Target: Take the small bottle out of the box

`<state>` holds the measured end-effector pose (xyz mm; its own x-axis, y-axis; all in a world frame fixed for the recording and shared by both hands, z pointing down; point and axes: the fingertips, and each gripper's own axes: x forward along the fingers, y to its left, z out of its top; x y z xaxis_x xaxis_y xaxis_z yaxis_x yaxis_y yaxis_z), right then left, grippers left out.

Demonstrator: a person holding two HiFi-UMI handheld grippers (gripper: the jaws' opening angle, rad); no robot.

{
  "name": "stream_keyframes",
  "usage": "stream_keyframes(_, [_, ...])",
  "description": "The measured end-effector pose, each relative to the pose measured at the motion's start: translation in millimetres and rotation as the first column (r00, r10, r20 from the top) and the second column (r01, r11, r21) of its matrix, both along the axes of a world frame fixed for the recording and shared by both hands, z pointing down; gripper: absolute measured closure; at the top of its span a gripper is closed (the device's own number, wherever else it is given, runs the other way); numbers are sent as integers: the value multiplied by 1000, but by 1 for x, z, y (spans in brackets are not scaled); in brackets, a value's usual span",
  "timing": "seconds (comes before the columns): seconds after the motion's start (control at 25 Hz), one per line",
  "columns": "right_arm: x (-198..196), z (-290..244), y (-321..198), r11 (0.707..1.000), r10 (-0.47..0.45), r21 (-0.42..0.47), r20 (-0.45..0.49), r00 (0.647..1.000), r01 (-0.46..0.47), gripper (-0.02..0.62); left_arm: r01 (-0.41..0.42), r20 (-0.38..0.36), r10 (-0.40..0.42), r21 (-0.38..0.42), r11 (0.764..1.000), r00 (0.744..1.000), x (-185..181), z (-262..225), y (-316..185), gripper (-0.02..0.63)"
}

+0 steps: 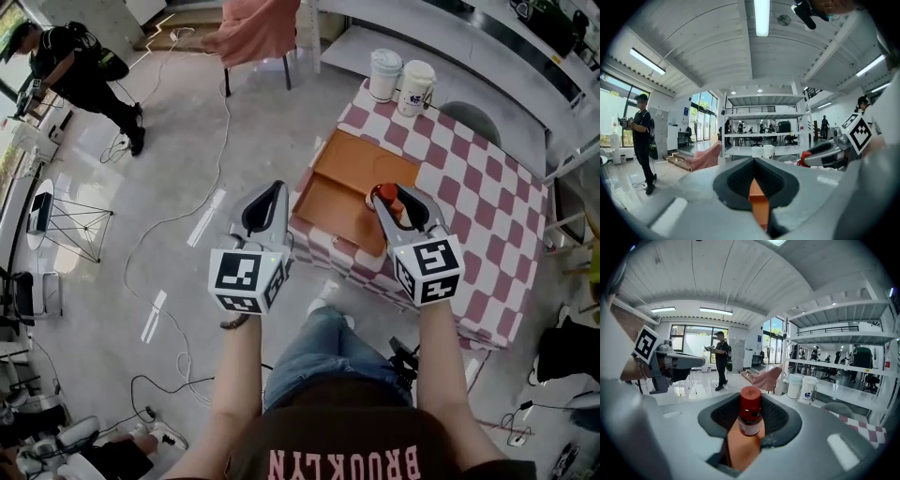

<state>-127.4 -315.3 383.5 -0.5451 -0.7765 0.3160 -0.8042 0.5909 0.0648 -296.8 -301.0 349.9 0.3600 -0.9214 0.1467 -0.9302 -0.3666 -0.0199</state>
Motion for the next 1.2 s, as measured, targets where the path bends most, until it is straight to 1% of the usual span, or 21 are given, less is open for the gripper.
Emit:
stream_keyframes(0.16, [2,-24,4,998,39,40,6,999,-39,457,-30,-4,30,41,999,1000,5,-21,1,607])
stream_keyframes(0.36, [3,-51,6,993,92,73,36,995,-94,457,-80,-6,81,79,994,997,8,-41,-3,607])
stream_keyframes(0.48, [5,-68,10,988,115,102,32,993,-118,457,-110,-11,112,105,988,994,11,-54,-3,607])
stream_keyframes(0.64, [13,-94,16,976,155,148,41,987,-159,457,-152,5,153,142,978,988,19,-71,-4,607])
stream_keyframes(0.8, [25,-116,24,958,205,188,75,976,-215,457,-165,1,167,182,969,986,22,-91,-6,607])
stream_keyframes(0.92, [31,-130,33,947,221,221,81,972,-234,457,-166,-4,170,212,963,985,22,-106,-6,607])
stream_keyframes(1.04, [37,-143,40,933,239,251,104,965,-258,457,-153,-20,161,219,964,987,21,-114,-7,607])
stream_keyframes(1.2, [43,-156,43,922,256,268,126,959,-281,457,-166,-25,176,231,959,984,23,-121,-4,607])
